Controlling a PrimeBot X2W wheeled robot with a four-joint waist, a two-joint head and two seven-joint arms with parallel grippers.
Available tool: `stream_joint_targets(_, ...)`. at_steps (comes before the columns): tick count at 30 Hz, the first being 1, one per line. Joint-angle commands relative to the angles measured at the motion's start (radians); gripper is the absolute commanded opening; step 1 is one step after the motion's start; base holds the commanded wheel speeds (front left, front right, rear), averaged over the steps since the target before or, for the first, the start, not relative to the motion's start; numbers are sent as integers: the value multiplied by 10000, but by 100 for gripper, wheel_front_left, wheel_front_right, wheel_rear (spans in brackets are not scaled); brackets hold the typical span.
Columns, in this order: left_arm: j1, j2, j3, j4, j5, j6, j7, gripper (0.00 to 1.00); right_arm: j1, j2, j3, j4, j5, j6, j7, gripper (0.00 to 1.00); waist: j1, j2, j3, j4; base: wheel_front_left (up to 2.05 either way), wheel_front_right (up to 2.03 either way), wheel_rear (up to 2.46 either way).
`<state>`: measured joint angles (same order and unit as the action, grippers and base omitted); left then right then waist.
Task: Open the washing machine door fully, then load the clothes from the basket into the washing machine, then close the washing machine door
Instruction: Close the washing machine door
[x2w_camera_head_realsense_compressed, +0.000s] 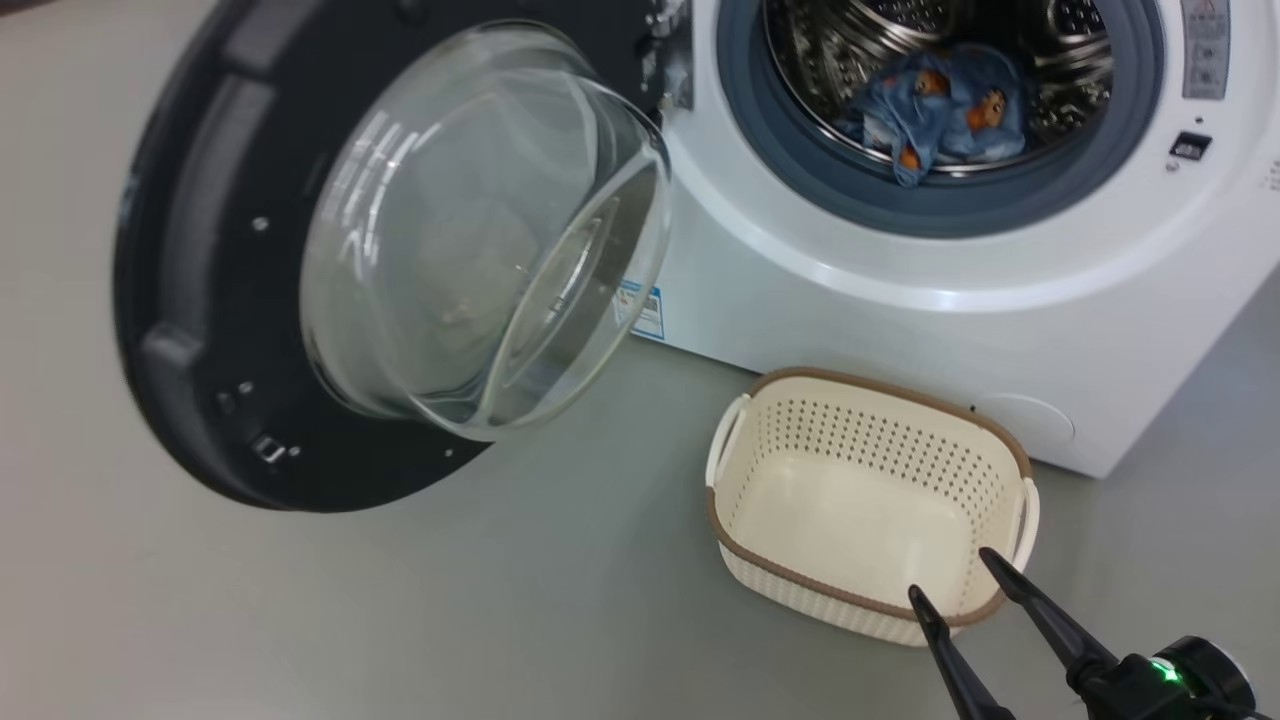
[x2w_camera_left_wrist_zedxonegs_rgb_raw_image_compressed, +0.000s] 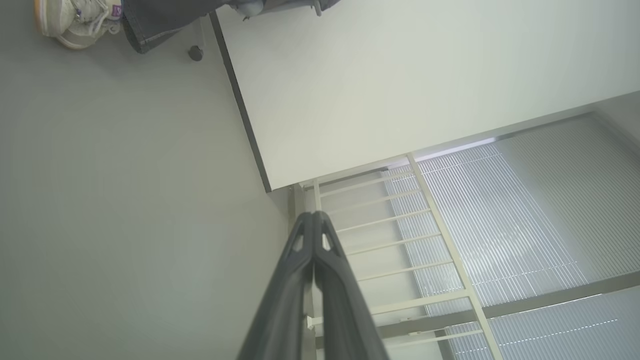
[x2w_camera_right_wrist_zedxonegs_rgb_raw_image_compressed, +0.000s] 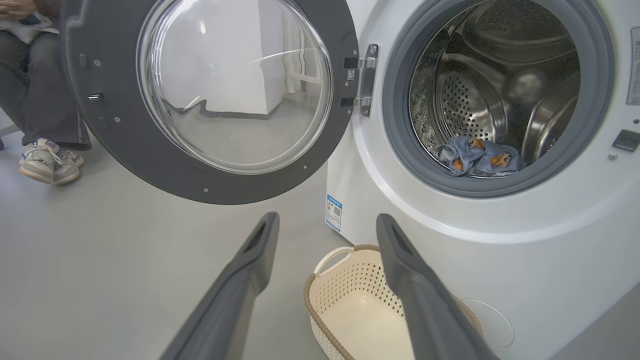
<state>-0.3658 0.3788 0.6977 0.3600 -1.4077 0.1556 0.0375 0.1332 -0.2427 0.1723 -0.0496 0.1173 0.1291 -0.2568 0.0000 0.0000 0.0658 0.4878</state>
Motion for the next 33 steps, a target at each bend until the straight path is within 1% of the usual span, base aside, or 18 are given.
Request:
stream_joint_targets(1, -646, 663, -42, -152, -149, 188, 346, 0, -135, -292, 141, -300, 80, 16, -49, 100, 0, 0, 299, -300, 0, 0, 0)
stream_joint_targets(5, -1189, 807, -358, -132, -308, 540, 796, 0, -180, -505, 148, -350, 152, 16, -49, 100, 0, 0, 528, -605, 0, 0, 0)
stream_joint_targets(8, -1590, 722, -462, -121, -525, 744, 989, 0, -183, -650, 116, -369, 201, 16, -49, 100, 0, 0, 661, -797, 0, 0, 0)
stream_joint_targets(13, -1783, 688, -740, -100, -632, 915, 1387, 0, -190, -796, 71, -364, 251, 16, -49, 100, 0, 0, 766, -1057, 0, 0, 0)
stream_joint_targets(17, -1870, 561, -869, -220, -942, 849, 1896, 0, -253, -910, 22, -386, 317, 16, -49, 100, 0, 0, 913, -1293, 0, 0, 0)
stream_joint_targets(21, -1848, 392, -959, -295, -1115, 853, 2180, 0, -287, -990, -47, -419, 364, 16, -49, 100, 0, 0, 1042, -1415, 0, 0, 0)
stream_joint_targets(33, -1540, -127, -1591, -440, -1221, 714, 2926, 0, -326, -1181, -154, -484, 432, 16, -49, 100, 0, 0, 1291, -1397, 0, 0, 0)
